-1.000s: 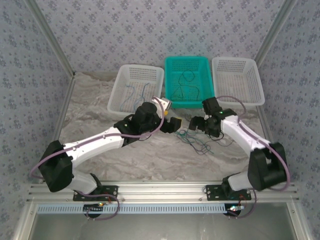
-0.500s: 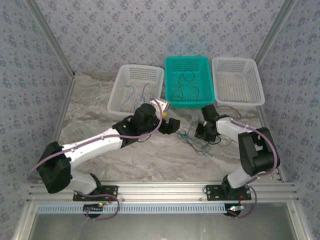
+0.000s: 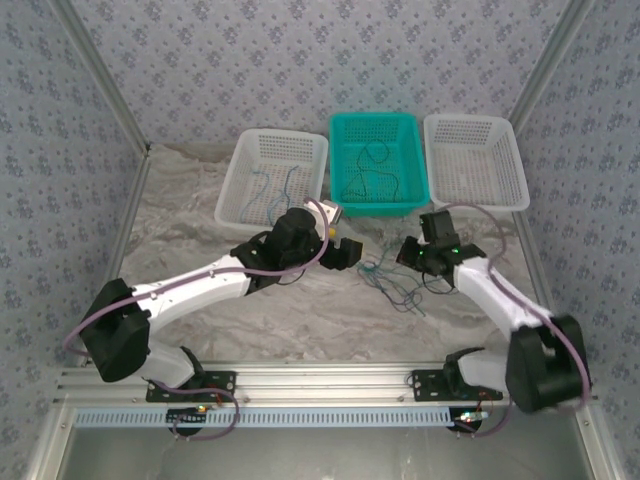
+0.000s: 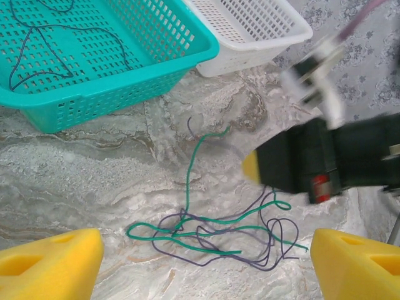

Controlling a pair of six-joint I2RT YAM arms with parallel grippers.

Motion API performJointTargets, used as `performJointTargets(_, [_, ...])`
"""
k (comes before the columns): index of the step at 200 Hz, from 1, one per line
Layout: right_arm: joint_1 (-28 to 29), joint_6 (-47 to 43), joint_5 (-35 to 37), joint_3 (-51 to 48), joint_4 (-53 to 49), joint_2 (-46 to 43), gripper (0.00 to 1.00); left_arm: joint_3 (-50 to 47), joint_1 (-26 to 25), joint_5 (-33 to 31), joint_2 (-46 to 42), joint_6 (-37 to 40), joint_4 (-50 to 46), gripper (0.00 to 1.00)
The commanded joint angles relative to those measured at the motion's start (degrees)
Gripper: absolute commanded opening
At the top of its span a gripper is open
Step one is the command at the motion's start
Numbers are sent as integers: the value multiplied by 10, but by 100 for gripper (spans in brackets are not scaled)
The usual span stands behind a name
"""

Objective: Untangle the cables

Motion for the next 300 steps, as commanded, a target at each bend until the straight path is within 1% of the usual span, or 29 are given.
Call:
performJointTargets(1, [5,-14,29,9,9,-78,0,12,-5,18,15,-3,26,86])
performJointTargets(20, [10,-26,19,17,12,-121,0,18,-5,38,31,-6,44,86])
performJointTargets(43, [12,-16,-19,34,5,-148,0,27,-9,60,49,0,63,86])
performJointTargets(58, [17,-5,-49,46,7,-155,0,30,-14,75,60,6,76,86])
performJointTargets(88, [19,9,-77,80,-6,-155,0,36,-23,113,90,34,116,86])
performJointTargets(92, [19,23,-78,84,-8,-156,0,38,-24,115,94,38,119,86])
performJointTargets(101, [19,23,-88,93,-8,-156,0,44,-24,110,103,44,120,86])
performJointTargets(110, [19,18,-118,102,-4,-157,0,47,-25,98,111,51,119,86])
performJointTargets(121, [20,-28,-171,114,-2,-155,0,49,-24,78,114,60,123,87])
performJointTargets(133, [24,-45,-219,122,0,-151,0,52,-23,62,116,62,135,88])
performJointTargets(163, [40,-40,-291,118,38,-150,0,80,-20,75,140,53,149,86])
performJointTargets(171, [47,-44,-298,120,40,-149,0,87,-20,75,149,45,149,82])
performJointTargets(183, [55,-47,-300,121,42,-148,0,91,-20,74,159,35,153,73])
performJointTargets(196, [59,-48,-284,122,37,-152,0,88,-20,69,164,24,157,60])
performJointTargets(206, [56,-50,-259,125,23,-156,0,82,-20,65,163,19,157,52])
performJointTargets(214, [53,-50,-236,126,10,-160,0,76,-20,64,161,15,158,48])
performJointTargets(223, [46,-48,-209,128,-5,-165,0,66,-19,63,156,11,160,46])
performJointTargets(231, [37,-45,-193,128,-12,-170,0,54,-19,62,150,8,162,45])
performJointTargets(246, [13,-37,-172,125,-19,-179,0,35,-18,58,138,0,163,40])
performJointTargets(276, [-53,-6,-131,118,-47,-191,0,6,-19,54,122,-10,155,30])
performJointTargets(284, [-73,3,-134,115,-50,-193,0,1,-19,51,120,-9,151,25])
performJointTargets(293, [-96,9,-148,110,-46,-194,0,-2,-19,47,119,-9,147,17])
performJointTargets(300, [-110,21,-159,107,-43,-195,0,-4,-18,44,119,-8,144,12])
